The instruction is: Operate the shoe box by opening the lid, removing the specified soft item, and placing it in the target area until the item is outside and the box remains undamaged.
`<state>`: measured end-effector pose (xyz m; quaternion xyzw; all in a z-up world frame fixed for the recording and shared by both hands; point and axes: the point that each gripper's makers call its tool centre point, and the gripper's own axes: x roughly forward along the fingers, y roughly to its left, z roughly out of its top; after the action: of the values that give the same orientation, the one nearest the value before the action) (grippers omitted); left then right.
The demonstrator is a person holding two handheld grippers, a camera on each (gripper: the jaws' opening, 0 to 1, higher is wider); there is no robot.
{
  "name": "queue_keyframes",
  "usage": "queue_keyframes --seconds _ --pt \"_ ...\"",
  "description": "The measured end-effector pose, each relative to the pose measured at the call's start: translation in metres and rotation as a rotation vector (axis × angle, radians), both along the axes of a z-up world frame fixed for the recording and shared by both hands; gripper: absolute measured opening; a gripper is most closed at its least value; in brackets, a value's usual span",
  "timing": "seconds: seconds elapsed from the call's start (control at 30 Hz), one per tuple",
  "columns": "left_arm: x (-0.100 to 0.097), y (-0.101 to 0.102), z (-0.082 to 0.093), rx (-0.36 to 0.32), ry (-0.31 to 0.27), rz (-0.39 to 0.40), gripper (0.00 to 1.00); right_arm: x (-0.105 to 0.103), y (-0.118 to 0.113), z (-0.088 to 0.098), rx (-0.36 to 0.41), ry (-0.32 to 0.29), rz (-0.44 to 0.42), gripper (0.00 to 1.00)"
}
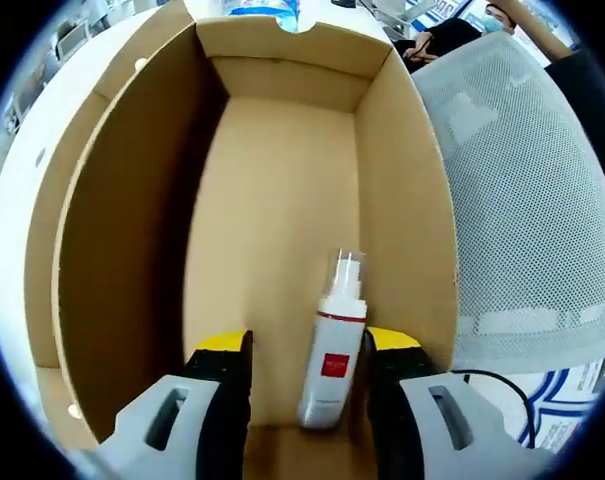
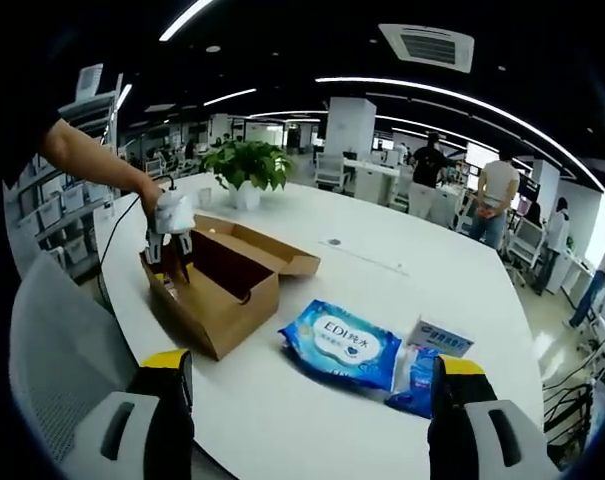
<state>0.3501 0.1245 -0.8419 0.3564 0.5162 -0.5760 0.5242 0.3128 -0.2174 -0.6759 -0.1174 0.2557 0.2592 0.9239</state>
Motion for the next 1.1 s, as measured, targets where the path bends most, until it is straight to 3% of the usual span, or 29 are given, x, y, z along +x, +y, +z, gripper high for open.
queue_keyframes --seconds 0.2,0.43,0.6,1.1 --pt "-0.002 0.001 -0.006 -0.001 -0.006 -0.016 0.35 -0.001 0.001 -0.002 -0.001 0.005 0.000 1.00" --pt "0.006 0.004 -0.009 -0.002 -0.066 -0.069 0.27 -0.001 0.000 0.001 -0.004 -0.003 -0.007 1.00" --pt "0.005 0.004 -0.010 0.001 -0.075 -0.075 0.27 -0.002 0.001 0.001 0.005 -0.006 -0.014 1.00" --pt "0.005 0.006 -0.010 0.035 -0.081 0.053 0.22 -0.004 0.003 0.000 0.008 -0.005 -0.019 1.00"
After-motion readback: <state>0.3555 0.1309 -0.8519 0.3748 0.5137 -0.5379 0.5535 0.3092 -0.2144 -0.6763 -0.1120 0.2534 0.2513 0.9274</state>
